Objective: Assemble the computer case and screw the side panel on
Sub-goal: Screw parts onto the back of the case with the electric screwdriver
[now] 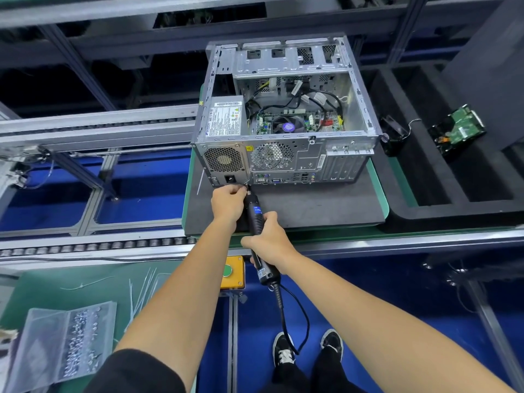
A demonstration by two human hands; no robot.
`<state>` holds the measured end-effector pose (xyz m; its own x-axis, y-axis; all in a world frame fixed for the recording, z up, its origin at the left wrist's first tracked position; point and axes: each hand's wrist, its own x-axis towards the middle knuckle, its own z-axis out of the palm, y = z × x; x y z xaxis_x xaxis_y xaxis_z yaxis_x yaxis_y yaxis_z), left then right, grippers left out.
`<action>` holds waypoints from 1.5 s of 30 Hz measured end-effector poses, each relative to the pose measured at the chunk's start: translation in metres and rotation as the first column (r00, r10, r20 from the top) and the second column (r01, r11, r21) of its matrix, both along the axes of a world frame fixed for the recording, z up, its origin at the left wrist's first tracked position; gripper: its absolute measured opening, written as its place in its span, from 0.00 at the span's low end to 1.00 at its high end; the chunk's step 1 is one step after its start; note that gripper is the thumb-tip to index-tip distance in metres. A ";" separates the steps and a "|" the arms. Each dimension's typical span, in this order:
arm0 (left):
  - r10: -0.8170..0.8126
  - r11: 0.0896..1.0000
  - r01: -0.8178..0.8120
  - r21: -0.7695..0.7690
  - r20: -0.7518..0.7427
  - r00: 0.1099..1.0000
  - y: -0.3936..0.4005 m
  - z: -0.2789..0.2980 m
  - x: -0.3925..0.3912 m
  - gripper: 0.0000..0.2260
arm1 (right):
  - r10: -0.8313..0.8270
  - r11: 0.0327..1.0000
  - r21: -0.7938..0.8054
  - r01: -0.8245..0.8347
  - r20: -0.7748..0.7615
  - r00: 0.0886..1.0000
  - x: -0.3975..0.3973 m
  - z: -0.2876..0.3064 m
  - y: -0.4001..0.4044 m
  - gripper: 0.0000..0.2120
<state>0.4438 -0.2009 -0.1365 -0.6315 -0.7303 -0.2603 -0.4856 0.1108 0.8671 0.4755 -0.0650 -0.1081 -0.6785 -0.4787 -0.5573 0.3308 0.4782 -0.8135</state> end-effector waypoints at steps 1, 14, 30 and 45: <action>0.006 1.000 -0.006 0.008 -0.005 1.000 0.000 0.000 0.000 0.08 | 0.005 1.000 0.003 -0.005 -0.002 1.000 0.000 0.000 0.000 0.27; 0.046 0.999 -0.046 0.005 -0.033 0.998 0.007 0.003 0.005 0.07 | 0.005 1.000 0.000 -0.005 -0.023 1.000 0.000 0.000 -0.002 0.26; 0.054 0.998 -0.054 0.013 -0.041 0.998 0.012 0.007 0.007 0.07 | -0.019 0.997 -0.072 0.024 0.061 0.998 0.001 0.000 -0.003 0.24; 0.036 0.999 -0.036 0.001 0.020 0.999 0.015 0.012 -0.001 0.11 | 0.011 1.000 -0.024 -0.009 0.071 0.997 -0.003 0.004 0.006 0.26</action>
<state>0.4423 -0.1858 -0.1240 -0.5993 -0.7523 -0.2736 -0.5069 0.0921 0.8570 0.4720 -0.0595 -0.1040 -0.6326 -0.4987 -0.5925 0.3836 0.4629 -0.7991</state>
